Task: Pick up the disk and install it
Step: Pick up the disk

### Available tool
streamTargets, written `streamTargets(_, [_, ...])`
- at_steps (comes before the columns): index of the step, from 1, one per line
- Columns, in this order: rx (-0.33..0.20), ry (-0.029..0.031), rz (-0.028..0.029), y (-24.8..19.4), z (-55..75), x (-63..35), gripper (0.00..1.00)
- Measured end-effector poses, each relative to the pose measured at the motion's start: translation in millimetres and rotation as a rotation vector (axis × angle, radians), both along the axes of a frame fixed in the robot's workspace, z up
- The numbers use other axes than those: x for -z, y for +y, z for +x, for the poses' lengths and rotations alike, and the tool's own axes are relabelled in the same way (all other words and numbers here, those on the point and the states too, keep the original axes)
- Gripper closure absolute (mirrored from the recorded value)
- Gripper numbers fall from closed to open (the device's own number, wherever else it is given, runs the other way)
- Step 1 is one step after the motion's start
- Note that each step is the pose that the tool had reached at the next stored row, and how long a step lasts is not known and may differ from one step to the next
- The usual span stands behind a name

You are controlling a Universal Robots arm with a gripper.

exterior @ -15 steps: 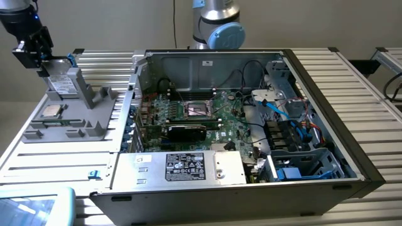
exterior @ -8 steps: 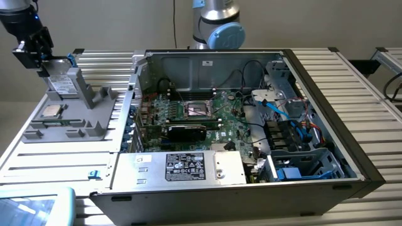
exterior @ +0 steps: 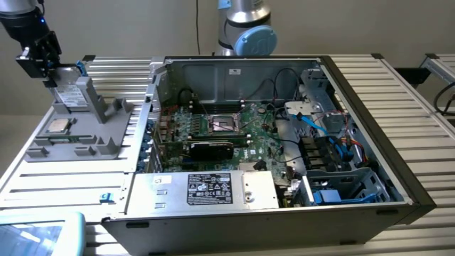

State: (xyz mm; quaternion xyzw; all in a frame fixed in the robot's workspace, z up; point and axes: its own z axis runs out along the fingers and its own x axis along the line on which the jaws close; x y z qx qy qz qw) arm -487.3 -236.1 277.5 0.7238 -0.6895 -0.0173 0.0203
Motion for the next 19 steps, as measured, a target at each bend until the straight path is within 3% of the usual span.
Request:
streamTargets(10, [0.040,-0.0009,0.0000,0.0,-0.3,0.5,0.35])
streamTargets(19, [0.040,-0.0040,0.0015,0.1,-0.3,2.3,0.35])
